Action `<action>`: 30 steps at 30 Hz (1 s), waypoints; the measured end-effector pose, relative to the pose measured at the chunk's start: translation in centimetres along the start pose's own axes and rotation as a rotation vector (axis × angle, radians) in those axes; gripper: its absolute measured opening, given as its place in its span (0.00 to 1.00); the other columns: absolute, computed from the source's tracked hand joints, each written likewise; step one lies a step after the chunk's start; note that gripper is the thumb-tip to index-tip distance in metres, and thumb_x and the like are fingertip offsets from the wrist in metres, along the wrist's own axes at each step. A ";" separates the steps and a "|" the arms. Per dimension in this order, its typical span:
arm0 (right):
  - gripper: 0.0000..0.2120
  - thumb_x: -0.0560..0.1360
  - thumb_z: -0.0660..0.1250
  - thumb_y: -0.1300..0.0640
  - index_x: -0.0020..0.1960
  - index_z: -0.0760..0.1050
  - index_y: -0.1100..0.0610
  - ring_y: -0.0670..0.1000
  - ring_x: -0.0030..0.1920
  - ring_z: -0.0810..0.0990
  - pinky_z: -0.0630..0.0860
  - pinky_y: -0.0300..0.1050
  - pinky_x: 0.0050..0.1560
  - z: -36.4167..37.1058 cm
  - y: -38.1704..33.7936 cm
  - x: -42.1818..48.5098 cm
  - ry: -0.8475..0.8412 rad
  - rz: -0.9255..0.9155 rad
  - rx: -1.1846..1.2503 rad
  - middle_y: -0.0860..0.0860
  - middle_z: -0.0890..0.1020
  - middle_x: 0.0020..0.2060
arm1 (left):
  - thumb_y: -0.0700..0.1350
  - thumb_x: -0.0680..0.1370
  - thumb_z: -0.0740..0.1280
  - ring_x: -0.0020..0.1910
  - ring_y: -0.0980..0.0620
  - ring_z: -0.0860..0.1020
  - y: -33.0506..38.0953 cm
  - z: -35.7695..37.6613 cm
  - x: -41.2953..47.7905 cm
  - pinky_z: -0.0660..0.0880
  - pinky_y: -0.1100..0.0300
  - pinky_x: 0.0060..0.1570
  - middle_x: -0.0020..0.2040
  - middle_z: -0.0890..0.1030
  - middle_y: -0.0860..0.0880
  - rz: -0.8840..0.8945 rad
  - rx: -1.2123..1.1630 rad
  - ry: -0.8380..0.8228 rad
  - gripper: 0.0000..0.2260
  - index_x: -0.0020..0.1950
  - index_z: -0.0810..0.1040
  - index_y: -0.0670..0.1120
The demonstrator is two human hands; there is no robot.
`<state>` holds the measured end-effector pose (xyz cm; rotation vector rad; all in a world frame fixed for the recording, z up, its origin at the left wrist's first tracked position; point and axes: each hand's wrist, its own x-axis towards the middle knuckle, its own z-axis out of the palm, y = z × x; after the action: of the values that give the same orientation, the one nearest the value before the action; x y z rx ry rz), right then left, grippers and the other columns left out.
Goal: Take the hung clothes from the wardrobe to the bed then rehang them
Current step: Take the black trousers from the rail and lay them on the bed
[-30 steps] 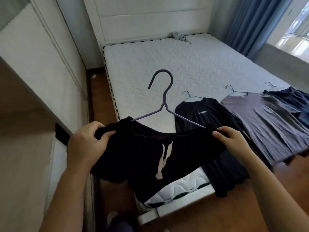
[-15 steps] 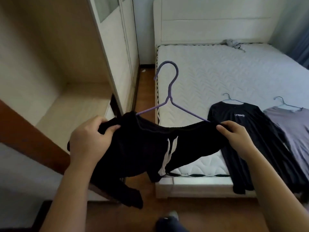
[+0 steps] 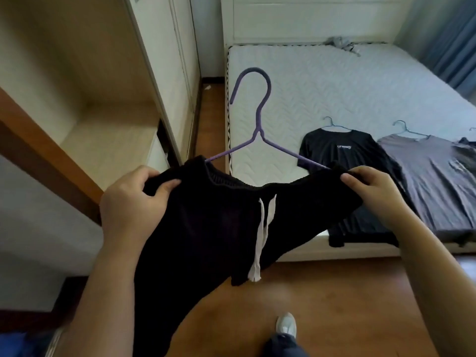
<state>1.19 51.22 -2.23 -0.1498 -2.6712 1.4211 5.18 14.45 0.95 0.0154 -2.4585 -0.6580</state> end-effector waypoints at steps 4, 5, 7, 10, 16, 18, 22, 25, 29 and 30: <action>0.04 0.74 0.67 0.56 0.40 0.75 0.52 0.34 0.31 0.76 0.71 0.24 0.33 -4.0 2.2 1.8 0.048 -0.008 -0.022 0.48 0.78 0.34 | 0.46 0.70 0.73 0.35 0.41 0.77 4.0 3.0 1.3 0.68 0.56 0.33 0.34 0.81 0.40 -0.010 -0.022 0.005 0.10 0.42 0.79 0.39; 0.04 0.74 0.67 0.55 0.41 0.76 0.54 0.36 0.31 0.76 0.71 0.25 0.33 -5.1 3.0 2.4 0.056 -0.008 -0.031 0.48 0.79 0.35 | 0.46 0.70 0.73 0.35 0.41 0.77 5.1 3.9 1.6 0.67 0.57 0.34 0.35 0.81 0.40 -0.015 -0.025 0.005 0.10 0.42 0.79 0.39; 0.04 0.74 0.67 0.55 0.43 0.76 0.56 0.41 0.34 0.77 0.73 0.29 0.34 -7.2 4.4 3.6 0.055 -0.005 -0.029 0.50 0.79 0.35 | 0.45 0.69 0.73 0.36 0.42 0.77 7.3 5.8 1.8 0.66 0.57 0.35 0.36 0.81 0.40 -0.039 -0.033 0.016 0.10 0.42 0.80 0.38; 0.06 0.73 0.67 0.55 0.44 0.77 0.57 0.47 0.37 0.77 0.72 0.37 0.38 -9.7 6.1 5.9 0.037 -0.011 -0.017 0.51 0.79 0.36 | 0.45 0.69 0.73 0.35 0.42 0.77 9.9 8.3 2.0 0.65 0.59 0.32 0.36 0.81 0.39 -0.054 -0.022 0.041 0.10 0.42 0.80 0.38; 0.05 0.73 0.68 0.54 0.42 0.78 0.56 0.48 0.38 0.77 0.72 0.41 0.40 -11.5 7.3 10.5 -0.018 -0.053 -0.024 0.51 0.80 0.36 | 0.48 0.68 0.73 0.37 0.37 0.78 12.1 10.6 3.9 0.66 0.56 0.35 0.36 0.81 0.38 -0.088 0.082 0.095 0.13 0.41 0.80 0.38; 0.05 0.73 0.68 0.54 0.42 0.77 0.55 0.46 0.38 0.77 0.71 0.35 0.40 -11.6 7.3 12.0 -0.026 -0.071 -0.015 0.49 0.80 0.36 | 0.49 0.68 0.73 0.35 0.37 0.78 12.2 11.1 5.1 0.67 0.55 0.33 0.35 0.81 0.38 -0.087 0.118 0.102 0.15 0.41 0.79 0.38; 0.04 0.73 0.67 0.53 0.42 0.76 0.54 0.42 0.37 0.75 0.69 0.28 0.36 -11.6 7.2 15.8 0.001 -0.070 -0.011 0.46 0.79 0.35 | 0.51 0.68 0.73 0.35 0.38 0.78 12.7 13.1 8.1 0.71 0.53 0.32 0.34 0.81 0.38 -0.114 0.125 0.096 0.16 0.41 0.79 0.38; 0.04 0.73 0.67 0.53 0.43 0.77 0.54 0.45 0.39 0.75 0.69 0.33 0.40 -11.2 7.4 19.5 0.034 -0.048 -0.004 0.48 0.79 0.36 | 0.52 0.68 0.73 0.34 0.41 0.76 12.7 15.9 11.1 0.70 0.53 0.33 0.34 0.80 0.40 -0.176 0.074 0.066 0.15 0.40 0.79 0.39; 0.03 0.73 0.67 0.55 0.44 0.76 0.54 0.43 0.39 0.74 0.67 0.28 0.39 -9.8 7.8 25.2 0.062 -0.005 -0.009 0.46 0.78 0.36 | 0.53 0.68 0.73 0.35 0.43 0.75 10.9 20.9 15.9 0.69 0.55 0.34 0.34 0.79 0.43 -0.254 -0.004 0.008 0.15 0.40 0.78 0.40; 0.03 0.73 0.67 0.54 0.44 0.76 0.54 0.43 0.39 0.74 0.67 0.28 0.39 -9.3 7.9 26.8 0.069 0.012 -0.006 0.45 0.78 0.36 | 0.53 0.68 0.72 0.35 0.44 0.75 10.3 22.2 17.3 0.69 0.56 0.35 0.34 0.79 0.43 -0.268 -0.014 -0.014 0.16 0.41 0.78 0.40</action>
<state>-23.74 66.96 -2.23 -0.2114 -2.6237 1.3857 -19.90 30.83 -0.61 0.3406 -2.4874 -0.7907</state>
